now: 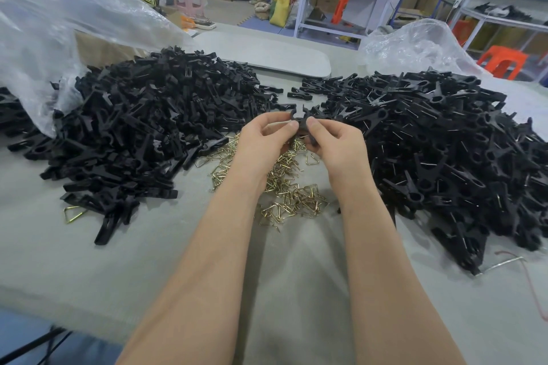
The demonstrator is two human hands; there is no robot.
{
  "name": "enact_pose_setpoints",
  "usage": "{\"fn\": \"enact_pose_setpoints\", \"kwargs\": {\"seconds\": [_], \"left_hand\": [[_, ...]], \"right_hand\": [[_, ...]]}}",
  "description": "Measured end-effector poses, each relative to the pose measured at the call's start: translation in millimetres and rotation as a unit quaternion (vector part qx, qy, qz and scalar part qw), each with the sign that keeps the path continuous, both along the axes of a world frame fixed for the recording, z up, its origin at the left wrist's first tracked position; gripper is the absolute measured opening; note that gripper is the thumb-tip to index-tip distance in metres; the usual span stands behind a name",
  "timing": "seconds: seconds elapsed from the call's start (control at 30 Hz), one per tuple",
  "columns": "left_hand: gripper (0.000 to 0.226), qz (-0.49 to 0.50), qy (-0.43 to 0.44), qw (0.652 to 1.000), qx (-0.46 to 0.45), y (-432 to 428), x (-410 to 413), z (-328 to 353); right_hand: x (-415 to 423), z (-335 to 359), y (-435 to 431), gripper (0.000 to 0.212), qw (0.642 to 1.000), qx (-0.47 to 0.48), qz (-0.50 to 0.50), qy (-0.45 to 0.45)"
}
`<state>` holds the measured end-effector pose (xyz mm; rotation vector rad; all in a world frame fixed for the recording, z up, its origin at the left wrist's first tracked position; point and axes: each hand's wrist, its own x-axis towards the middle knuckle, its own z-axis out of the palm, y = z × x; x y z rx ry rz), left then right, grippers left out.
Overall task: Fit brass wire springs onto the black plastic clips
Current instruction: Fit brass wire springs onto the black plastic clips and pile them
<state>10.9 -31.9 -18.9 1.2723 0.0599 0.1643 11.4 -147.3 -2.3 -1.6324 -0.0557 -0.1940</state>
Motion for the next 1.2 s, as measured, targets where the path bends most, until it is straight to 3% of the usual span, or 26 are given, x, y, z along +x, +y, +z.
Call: {"fn": "enact_pose_setpoints", "kwargs": {"seconds": [0.17,0.33,0.47,0.73,1.2], "left_hand": [[0.016,-0.001,-0.028,0.999,0.017,-0.1,0.8,-0.9],[0.016,0.005,-0.033,0.999,0.024,0.4,1.2,-1.1],[0.019,-0.003,-0.029,1.000,-0.003,1.9,0.8,1.6],[0.023,-0.016,-0.057,0.998,-0.021,0.0,-2.5,8.2],[0.023,-0.001,-0.048,0.999,0.013,0.4,-5.5,9.0]], "right_hand": [[-1.6,-0.9,1.7,0.029,0.998,-0.042,0.003,-0.039],[-2.4,0.8,-0.1,0.025,0.999,-0.024,0.029,-0.026],[-3.6,2.3,-1.8,0.040,0.997,-0.038,0.054,-0.045],[-1.3,3.1,1.6,0.020,0.998,0.007,0.024,-0.066],[-2.2,4.1,0.9,0.030,0.996,-0.017,0.021,-0.079]]}}
